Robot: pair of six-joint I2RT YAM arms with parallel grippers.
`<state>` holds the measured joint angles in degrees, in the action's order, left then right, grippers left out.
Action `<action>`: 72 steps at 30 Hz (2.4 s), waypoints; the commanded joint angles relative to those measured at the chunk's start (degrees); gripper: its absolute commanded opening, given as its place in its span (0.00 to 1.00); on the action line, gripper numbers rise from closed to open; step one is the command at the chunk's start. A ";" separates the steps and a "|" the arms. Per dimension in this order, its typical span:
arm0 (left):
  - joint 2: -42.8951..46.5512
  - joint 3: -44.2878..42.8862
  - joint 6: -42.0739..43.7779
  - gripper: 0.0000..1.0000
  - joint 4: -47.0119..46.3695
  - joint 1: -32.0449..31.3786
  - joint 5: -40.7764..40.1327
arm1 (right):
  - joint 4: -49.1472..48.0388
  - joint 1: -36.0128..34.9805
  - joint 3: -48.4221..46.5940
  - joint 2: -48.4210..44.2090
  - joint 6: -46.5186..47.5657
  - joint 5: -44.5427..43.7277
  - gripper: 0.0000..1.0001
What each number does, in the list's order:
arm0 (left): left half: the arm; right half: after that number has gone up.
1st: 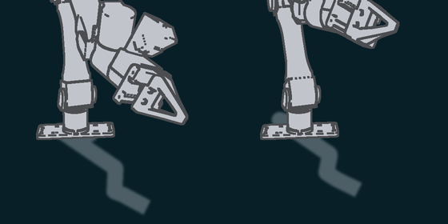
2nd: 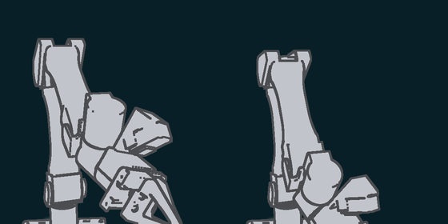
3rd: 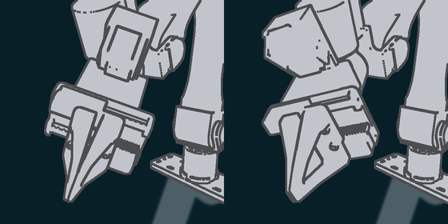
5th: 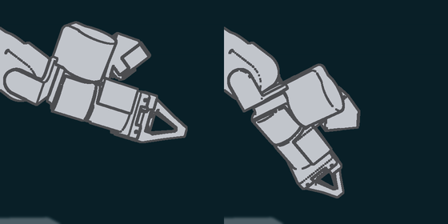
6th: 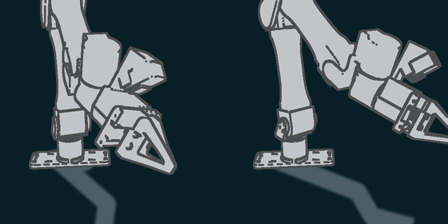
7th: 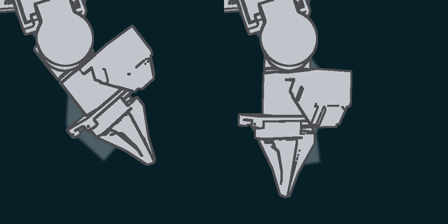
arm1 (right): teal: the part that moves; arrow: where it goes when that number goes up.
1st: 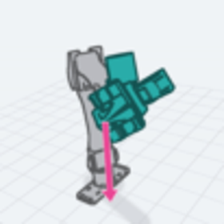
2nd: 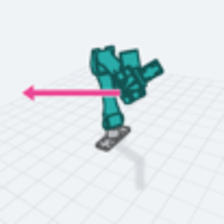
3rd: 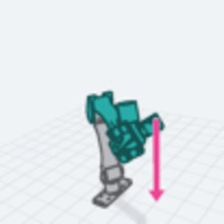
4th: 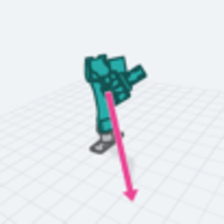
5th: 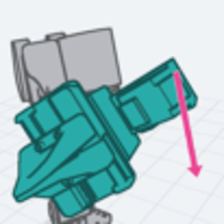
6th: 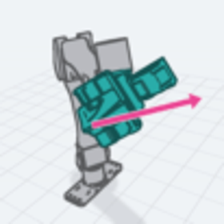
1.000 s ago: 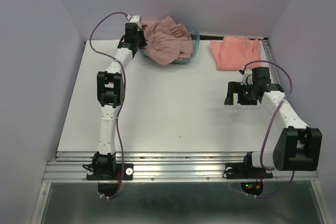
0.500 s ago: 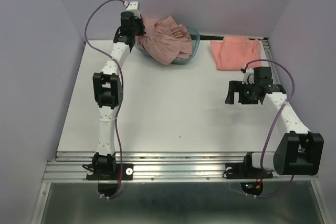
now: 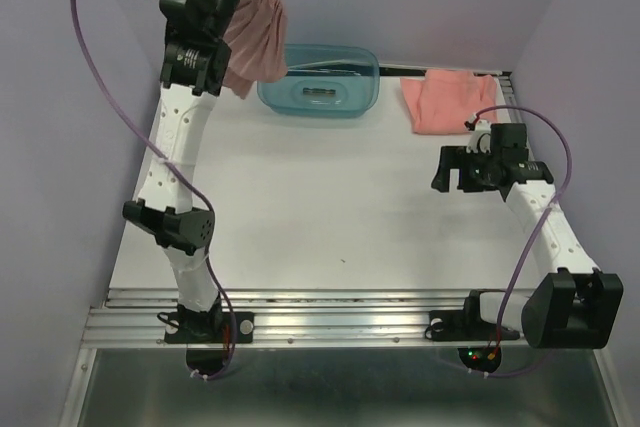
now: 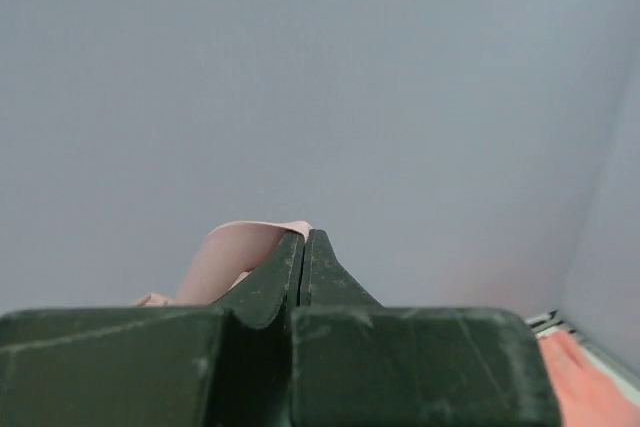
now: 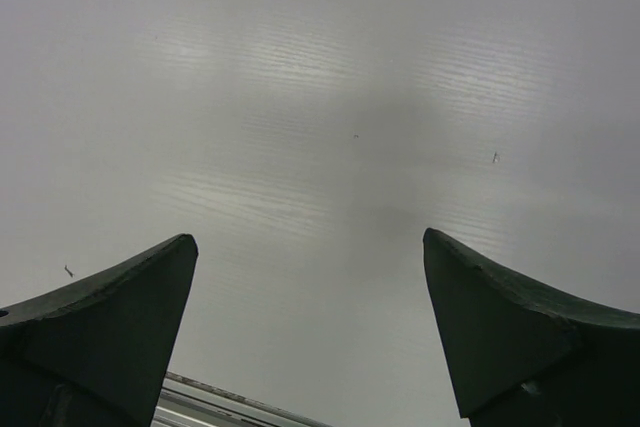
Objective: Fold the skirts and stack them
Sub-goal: Move the skirt to the center of the board, then flatten the skirt out
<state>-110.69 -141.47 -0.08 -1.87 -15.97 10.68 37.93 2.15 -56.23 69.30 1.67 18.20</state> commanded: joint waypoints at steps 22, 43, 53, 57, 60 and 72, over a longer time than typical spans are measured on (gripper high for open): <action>29.13 50.21 22.48 0.00 33.69 -11.80 16.31 | 4.17 -0.48 -6.35 -1.27 6.59 22.59 0.99; 40.38 83.29 27.67 0.00 24.72 -17.25 -13.92 | -14.99 -16.38 -15.99 15.33 -7.56 15.56 0.68; 41.09 80.74 30.22 0.00 25.07 -18.75 -17.44 | -13.60 -26.49 -34.82 33.79 -8.54 10.02 0.74; 41.00 79.33 30.05 0.00 24.98 -18.93 -17.88 | -9.81 -30.71 -38.60 38.27 -3.96 3.97 0.75; 40.91 78.72 29.52 0.00 24.98 -18.93 -17.71 | -7.70 -32.47 -39.48 41.79 -2.29 1.76 0.76; 44.60 79.59 25.92 0.00 22.70 -18.75 -24.20 | -3.66 -33.62 -40.02 40.75 0.35 -21.76 0.20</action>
<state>-70.08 -60.16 28.32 24.05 -34.57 -8.49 33.54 -31.57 -94.76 115.33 0.34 8.38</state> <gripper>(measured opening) 0.033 0.331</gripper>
